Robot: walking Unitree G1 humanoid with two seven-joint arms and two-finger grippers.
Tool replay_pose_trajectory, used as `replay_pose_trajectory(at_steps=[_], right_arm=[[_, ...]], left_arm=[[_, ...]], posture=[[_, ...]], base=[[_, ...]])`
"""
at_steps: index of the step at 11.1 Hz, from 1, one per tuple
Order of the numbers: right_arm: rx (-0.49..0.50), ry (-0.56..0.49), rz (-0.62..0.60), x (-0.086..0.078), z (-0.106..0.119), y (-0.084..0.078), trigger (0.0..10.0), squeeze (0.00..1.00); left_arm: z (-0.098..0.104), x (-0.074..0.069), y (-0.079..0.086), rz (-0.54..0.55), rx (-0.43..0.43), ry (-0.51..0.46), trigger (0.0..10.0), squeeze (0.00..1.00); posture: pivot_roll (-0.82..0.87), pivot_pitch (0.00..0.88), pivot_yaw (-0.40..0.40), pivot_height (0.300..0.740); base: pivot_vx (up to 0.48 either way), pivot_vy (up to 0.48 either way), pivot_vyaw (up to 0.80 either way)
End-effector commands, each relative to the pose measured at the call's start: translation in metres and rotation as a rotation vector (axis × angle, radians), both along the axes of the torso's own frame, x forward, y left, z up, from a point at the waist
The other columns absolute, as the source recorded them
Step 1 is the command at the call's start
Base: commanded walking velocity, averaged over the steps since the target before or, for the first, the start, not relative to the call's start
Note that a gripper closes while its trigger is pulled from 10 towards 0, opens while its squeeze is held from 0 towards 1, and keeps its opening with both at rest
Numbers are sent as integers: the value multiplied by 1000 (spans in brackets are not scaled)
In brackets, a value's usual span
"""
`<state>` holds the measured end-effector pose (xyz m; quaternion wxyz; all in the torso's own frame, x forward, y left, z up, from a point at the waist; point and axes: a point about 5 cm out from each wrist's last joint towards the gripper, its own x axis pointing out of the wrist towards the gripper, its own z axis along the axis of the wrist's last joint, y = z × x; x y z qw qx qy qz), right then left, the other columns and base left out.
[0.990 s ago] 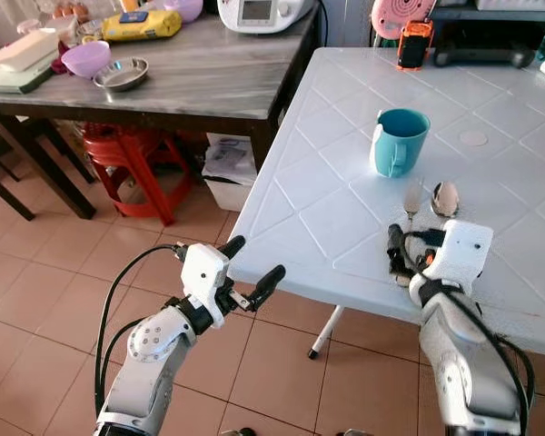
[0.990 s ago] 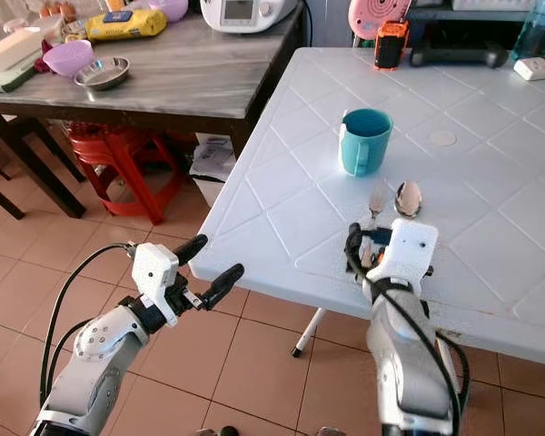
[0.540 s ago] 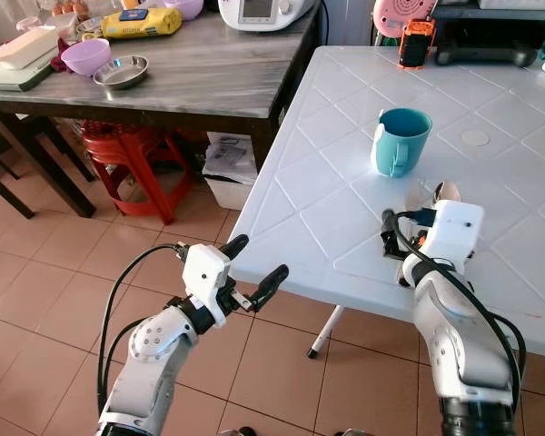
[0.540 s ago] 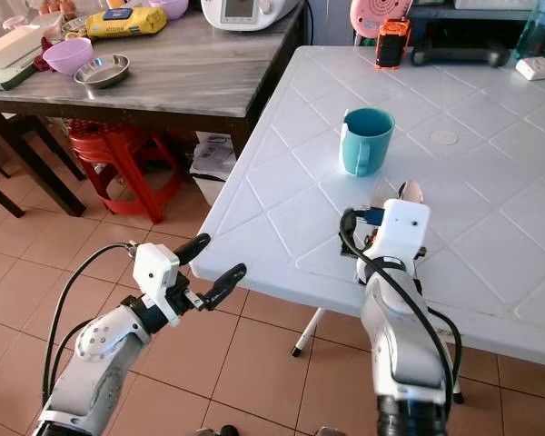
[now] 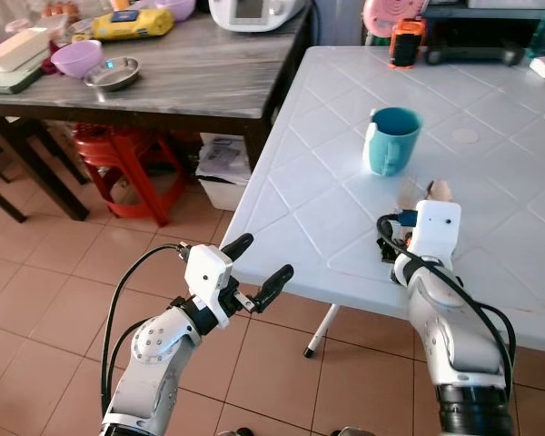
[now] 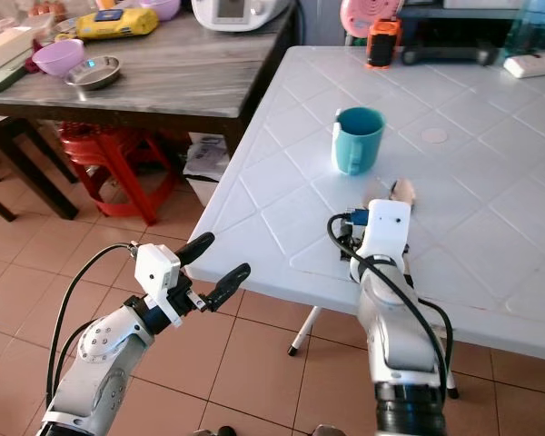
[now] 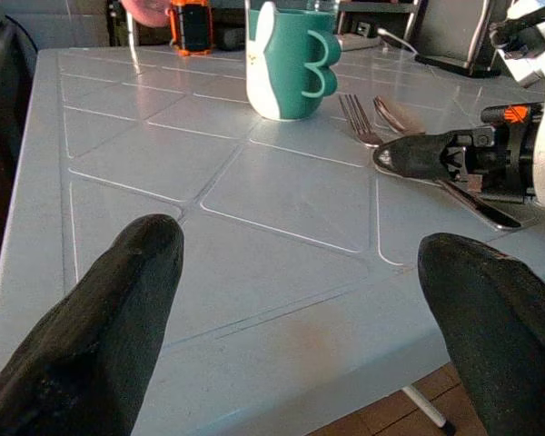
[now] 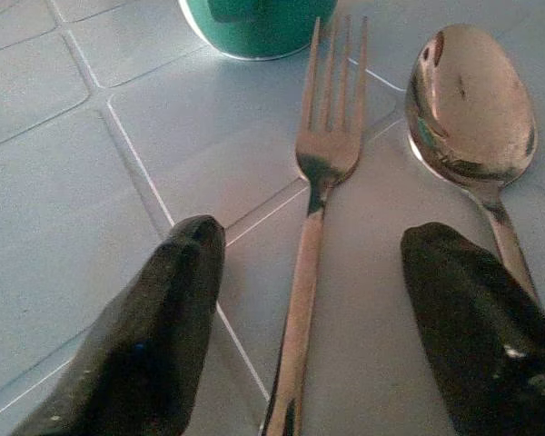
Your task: Setting the table
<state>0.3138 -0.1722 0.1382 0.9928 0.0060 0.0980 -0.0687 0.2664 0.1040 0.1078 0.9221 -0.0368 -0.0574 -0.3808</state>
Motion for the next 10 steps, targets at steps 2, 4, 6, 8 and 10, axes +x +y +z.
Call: replay_pose_trajectory(at_steps=[2, 4, 6, 8, 10], right_arm=[[1, 38, -40, 1, -5, -6, 0, 0], [24, 54, -69, -2, -10, -13, 0, 0], [42, 62, -73, -2, -11, -13, 0, 0], [45, 64, -74, -2, -12, -13, 0, 0], [54, 73, -75, -2, -14, -14, 0, 0]], left_arm=[[0, -1, 2, -6, 9, -8, 10000, 0], [0, -2, 2, -8, 9, -10, 10000, 0], [2, -4, -1, -38, 1, -20, 10000, 0], [2, -4, 0, -40, -1, -18, 10000, 0], [-1, -5, 0, -53, 7, -9, 10000, 0]], posture=[[-115, 152, 112, 740], [-116, 153, 116, 740], [-119, 155, 119, 740], [-117, 156, 117, 740], [-113, 156, 117, 740]], base=[[0, 0, 0], [0, 0, 0], [0, 0, 0], [0, 0, 0], [0, 0, 0]])
